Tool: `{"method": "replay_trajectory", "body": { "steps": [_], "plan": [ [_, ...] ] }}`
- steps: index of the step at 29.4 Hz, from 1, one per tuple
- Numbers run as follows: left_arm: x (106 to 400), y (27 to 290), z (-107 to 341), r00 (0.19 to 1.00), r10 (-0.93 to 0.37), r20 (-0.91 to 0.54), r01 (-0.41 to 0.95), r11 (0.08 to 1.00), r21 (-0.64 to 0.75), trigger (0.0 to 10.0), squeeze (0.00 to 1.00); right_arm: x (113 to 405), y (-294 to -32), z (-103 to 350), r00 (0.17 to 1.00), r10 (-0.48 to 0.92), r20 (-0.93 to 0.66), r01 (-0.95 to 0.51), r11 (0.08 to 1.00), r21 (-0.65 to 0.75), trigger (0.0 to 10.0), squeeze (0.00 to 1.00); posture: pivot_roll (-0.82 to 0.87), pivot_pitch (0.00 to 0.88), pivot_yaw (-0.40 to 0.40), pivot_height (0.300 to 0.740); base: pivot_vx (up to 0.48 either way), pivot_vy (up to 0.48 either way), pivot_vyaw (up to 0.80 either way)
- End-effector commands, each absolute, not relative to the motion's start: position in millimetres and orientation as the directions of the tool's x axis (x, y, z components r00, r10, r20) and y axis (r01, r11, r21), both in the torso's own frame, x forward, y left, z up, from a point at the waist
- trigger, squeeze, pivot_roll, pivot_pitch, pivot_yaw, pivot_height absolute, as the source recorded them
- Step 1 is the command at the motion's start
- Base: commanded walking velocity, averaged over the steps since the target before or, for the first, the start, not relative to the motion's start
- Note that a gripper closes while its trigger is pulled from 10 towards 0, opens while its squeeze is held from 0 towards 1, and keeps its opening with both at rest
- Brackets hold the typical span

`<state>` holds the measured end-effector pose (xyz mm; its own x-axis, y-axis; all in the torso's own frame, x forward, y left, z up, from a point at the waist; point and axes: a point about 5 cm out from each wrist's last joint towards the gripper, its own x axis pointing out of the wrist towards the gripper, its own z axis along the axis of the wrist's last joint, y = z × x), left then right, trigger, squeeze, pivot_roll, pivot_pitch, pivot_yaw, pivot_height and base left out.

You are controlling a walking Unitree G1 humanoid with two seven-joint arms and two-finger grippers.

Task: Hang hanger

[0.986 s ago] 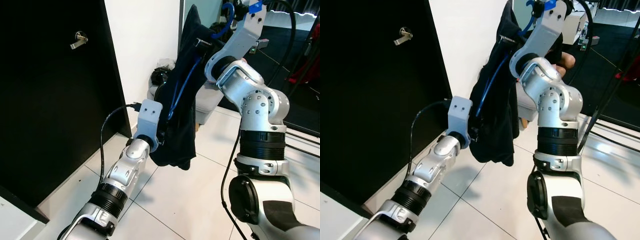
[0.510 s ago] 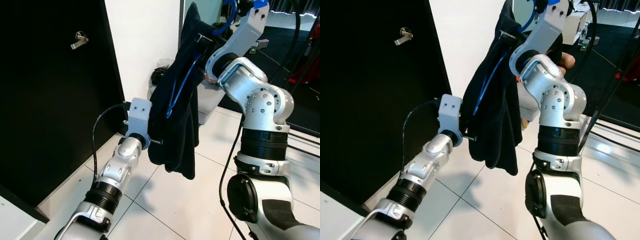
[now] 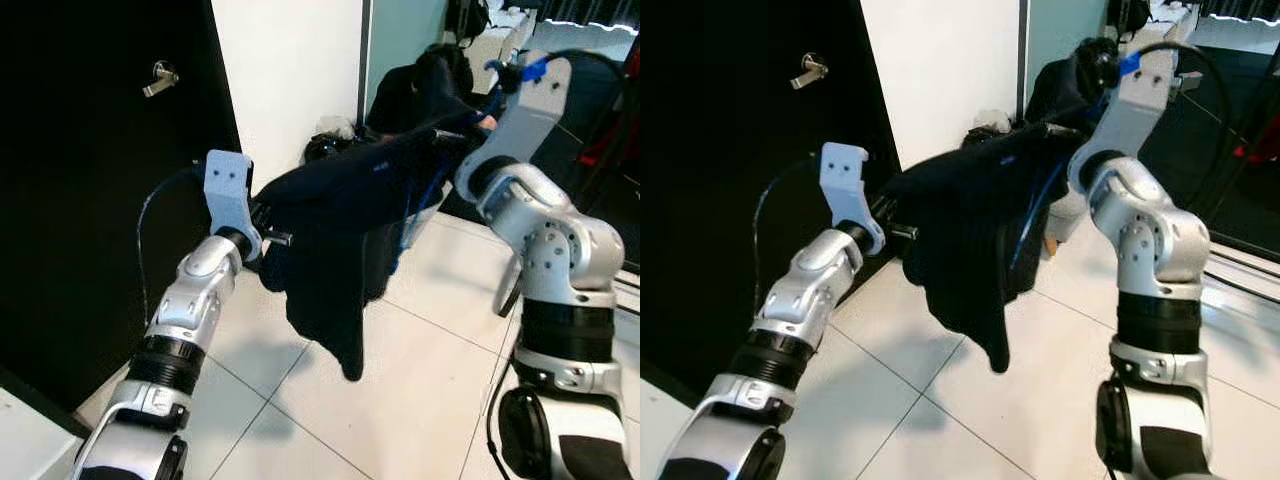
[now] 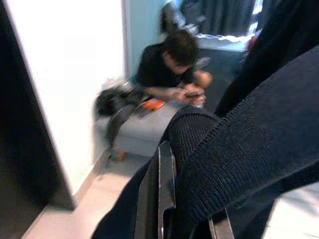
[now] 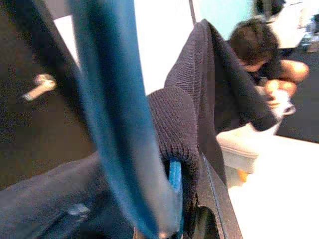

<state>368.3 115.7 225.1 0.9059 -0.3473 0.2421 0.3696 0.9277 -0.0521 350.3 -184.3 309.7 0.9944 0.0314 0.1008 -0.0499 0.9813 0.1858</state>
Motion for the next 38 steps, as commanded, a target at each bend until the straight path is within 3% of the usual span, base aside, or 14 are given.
{"method": "replay_trajectory", "body": {
  "steps": [1, 7, 8, 18, 21, 30, 33, 38],
  "plan": [
    [360.4, 110.4, 240.2, 0.856, -0.422, 0.299, 0.462, 0.884, -0.073, 0.0, 0.00, 346.2, -190.7, 312.0, 0.989, -0.029, 0.144, 0.007, 0.988, 0.155, 0.0, 0.00, 0.00, 0.060, 0.039, 0.740, 0.000, 0.000, 0.00],
    [355.4, 99.6, 247.4, 0.817, -0.472, 0.331, 0.527, 0.844, -0.098, 0.0, 0.00, 345.7, -194.0, 312.3, 0.986, -0.059, 0.153, 0.036, 0.988, 0.149, 0.0, 0.00, 0.00, 0.058, 0.037, 0.740, 0.000, 0.000, 0.00],
    [346.5, 78.2, 255.0, 0.749, -0.558, 0.358, 0.628, 0.769, -0.117, 0.0, 0.00, 345.7, -198.2, 313.2, 0.980, -0.105, 0.170, 0.078, 0.985, 0.157, 0.0, 0.00, 0.00, 0.056, 0.034, 0.740, 0.000, 0.000, 0.00],
    [331.9, 43.6, 269.4, 0.638, -0.656, 0.404, 0.756, 0.633, -0.166, 0.0, 0.00, 346.2, -199.2, 307.5, 0.969, -0.170, 0.180, 0.135, 0.972, 0.190, 0.0, 0.00, 0.01, 0.056, 0.036, 0.740, 0.000, 0.000, 0.00],
    [324.1, 28.9, 276.8, 0.581, -0.696, 0.422, 0.810, 0.545, -0.217, 0.0, 0.00, 346.4, -194.6, 302.5, 0.961, -0.197, 0.193, 0.151, 0.961, 0.230, 0.0, 0.00, 0.01, 0.055, 0.036, 0.740, 0.000, 0.000, 0.00],
    [318.0, 27.4, 274.9, 0.549, -0.734, 0.400, 0.833, 0.515, -0.200, 0.0, 0.00, 344.4, -205.7, 306.5, 0.931, -0.277, 0.236, 0.224, 0.947, 0.229, 0.0, 0.00, 0.01, 0.057, 0.037, 0.740, 0.000, 0.000, 0.00],
    [319.1, 38.9, 268.1, 0.557, -0.748, 0.361, 0.827, 0.538, -0.161, 0.0, 0.00, 341.6, -226.9, 312.7, 0.899, -0.356, 0.256, 0.291, 0.921, 0.258, 0.0, 0.00, 0.01, 0.061, 0.032, 0.740, 0.000, 0.000, 0.00],
    [318.6, 43.4, 263.6, 0.556, -0.760, 0.336, 0.827, 0.545, -0.135, 0.0, 0.00, 340.2, -236.7, 315.8, 0.882, -0.391, 0.264, 0.315, 0.905, 0.286, 0.0, 0.00, 0.01, 0.062, 0.033, 0.740, 0.000, 0.000, 0.00]
  ]
}}
